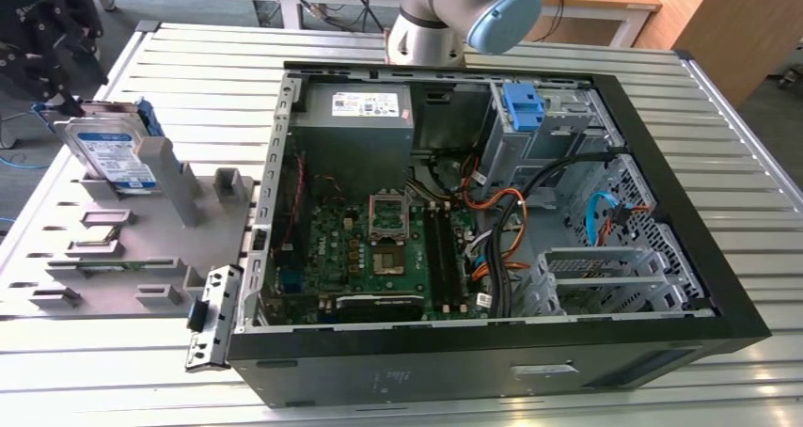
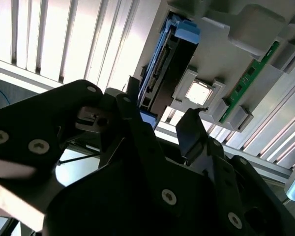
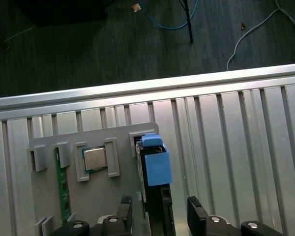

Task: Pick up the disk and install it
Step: 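Pick up the disk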

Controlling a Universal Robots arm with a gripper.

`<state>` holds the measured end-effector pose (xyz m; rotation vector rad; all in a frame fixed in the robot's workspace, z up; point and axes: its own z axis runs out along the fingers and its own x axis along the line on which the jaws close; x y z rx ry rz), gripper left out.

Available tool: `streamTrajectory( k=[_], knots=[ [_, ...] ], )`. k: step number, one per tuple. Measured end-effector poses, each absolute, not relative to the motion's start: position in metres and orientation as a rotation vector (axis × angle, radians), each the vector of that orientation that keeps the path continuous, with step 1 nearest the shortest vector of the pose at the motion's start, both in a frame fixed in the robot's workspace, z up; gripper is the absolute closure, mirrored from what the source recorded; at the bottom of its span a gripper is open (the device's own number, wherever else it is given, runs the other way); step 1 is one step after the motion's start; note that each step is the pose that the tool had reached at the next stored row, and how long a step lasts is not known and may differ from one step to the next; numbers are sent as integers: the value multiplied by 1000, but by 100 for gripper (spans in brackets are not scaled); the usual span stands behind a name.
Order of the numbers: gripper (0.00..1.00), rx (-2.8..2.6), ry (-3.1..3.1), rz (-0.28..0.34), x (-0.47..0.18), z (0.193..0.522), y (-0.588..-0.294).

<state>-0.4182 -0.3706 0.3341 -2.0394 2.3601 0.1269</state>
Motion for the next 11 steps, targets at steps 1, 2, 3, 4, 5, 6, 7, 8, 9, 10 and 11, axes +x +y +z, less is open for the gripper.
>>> streamTrajectory(
  k=[1,2,3,4,5,6,7,8,9,10,11],
  knots=[
    [42,-2040,2360,127,-418,334,-371],
    [42,-2039,2360,127,-418,334,-371],
    [35,-2040,2360,127,-418,334,-371],
    [35,-2040,2360,127,-418,334,-371],
    [35,-2040,2360,127,-418,334,-371],
    [35,-2042,2358,127,-418,334,-371],
    [35,-2052,2350,128,-418,334,-371],
    [35,-2067,2337,128,-418,334,-371],
    [35,-2086,2322,128,-418,333,-371],
    [35,-2108,2303,128,-418,333,-371],
    [35,-2128,2285,129,-418,333,-371]
  ],
)
